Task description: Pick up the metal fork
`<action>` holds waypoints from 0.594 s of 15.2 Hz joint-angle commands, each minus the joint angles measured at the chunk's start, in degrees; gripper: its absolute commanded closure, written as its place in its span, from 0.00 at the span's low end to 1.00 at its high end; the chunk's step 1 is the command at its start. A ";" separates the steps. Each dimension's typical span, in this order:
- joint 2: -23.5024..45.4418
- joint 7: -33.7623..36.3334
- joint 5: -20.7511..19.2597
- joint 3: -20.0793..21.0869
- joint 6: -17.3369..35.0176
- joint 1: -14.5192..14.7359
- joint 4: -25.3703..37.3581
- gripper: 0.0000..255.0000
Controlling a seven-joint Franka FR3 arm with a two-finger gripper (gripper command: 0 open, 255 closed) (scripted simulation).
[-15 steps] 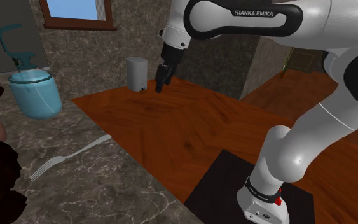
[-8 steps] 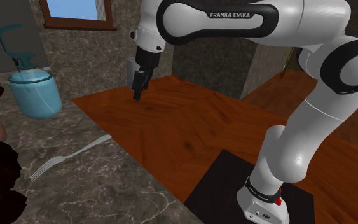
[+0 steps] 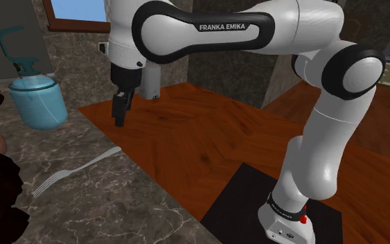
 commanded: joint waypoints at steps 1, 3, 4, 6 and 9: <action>3.19 -0.30 -1.48 1.31 -0.52 1.37 3.23 0.00; 6.39 -0.56 -3.08 2.51 -1.02 2.87 6.34 0.00; 7.99 -0.71 -3.91 3.07 -1.31 3.68 7.93 0.00; 11.21 -1.03 -5.62 4.12 -1.99 5.40 11.17 0.00; 16.07 -1.64 -8.25 5.47 -3.23 8.29 16.19 0.00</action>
